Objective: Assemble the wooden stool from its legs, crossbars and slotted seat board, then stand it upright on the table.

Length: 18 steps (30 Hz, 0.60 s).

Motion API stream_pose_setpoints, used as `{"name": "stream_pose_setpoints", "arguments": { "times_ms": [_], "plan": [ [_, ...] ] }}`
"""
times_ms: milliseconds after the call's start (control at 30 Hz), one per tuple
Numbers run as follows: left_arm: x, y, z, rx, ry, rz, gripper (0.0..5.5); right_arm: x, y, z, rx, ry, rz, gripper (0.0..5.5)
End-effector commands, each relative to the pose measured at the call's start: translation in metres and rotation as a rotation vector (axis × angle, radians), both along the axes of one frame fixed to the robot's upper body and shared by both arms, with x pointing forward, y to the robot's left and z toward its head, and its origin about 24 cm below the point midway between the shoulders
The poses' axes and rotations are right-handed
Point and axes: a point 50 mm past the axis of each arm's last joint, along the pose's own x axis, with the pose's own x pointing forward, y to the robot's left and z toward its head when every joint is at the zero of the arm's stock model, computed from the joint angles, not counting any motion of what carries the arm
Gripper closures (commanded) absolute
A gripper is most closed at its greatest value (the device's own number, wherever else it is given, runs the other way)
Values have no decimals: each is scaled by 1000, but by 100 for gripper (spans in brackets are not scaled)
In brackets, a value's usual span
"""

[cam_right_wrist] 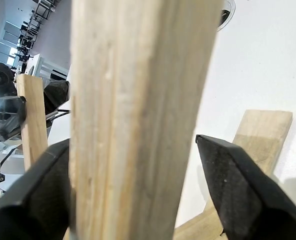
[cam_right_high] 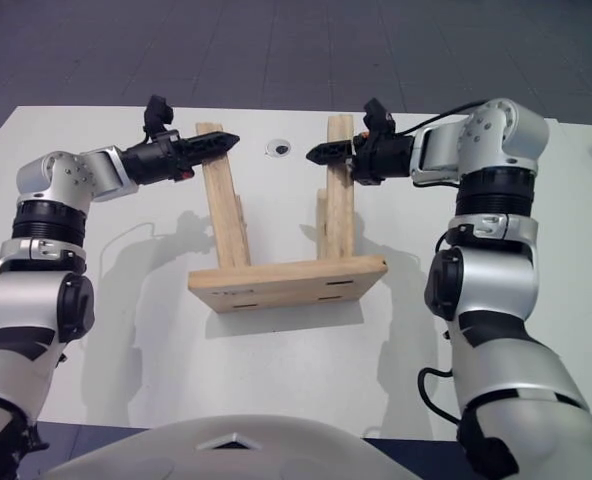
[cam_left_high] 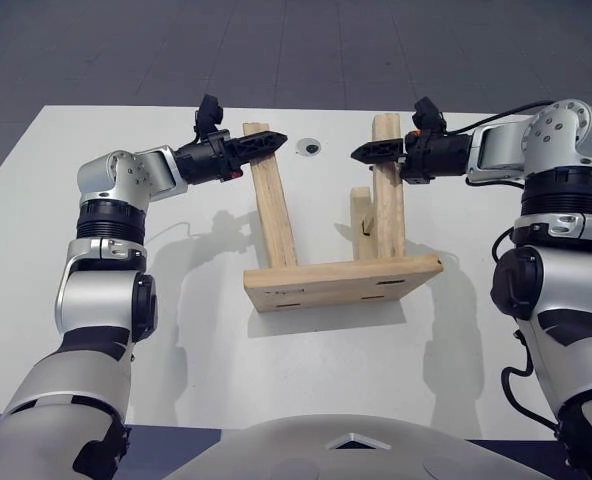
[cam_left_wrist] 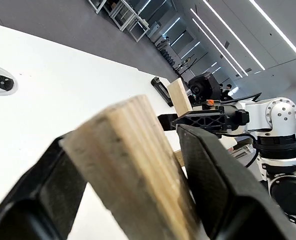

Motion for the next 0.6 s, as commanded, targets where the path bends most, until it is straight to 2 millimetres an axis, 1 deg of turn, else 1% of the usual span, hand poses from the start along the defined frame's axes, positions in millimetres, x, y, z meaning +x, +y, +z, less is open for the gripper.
{"name": "stream_pose_setpoints", "arguments": {
  "times_ms": [33,100,133,233,333,467,600],
  "plan": [
    [-3,28,-20,71,84,106,170,-3,-12,-11,10,18,-51,114],
    [-4,34,-19,44,89,104,127,-2,-16,-13,29,13,-75,76],
    [-5,36,-19,28,94,97,117,-2,-18,-14,37,12,-89,66],
    [-6,37,-21,6,96,86,62,0,-23,-21,51,20,-130,15],
    [-7,33,-21,-23,88,57,12,1,-24,-22,62,18,-141,10],
    [-7,33,-16,-58,68,39,12,2,-25,-22,71,14,-147,10],
    [-8,46,-4,-141,7,63,12,1,-26,-17,105,-16,-141,10]
  ]
}}
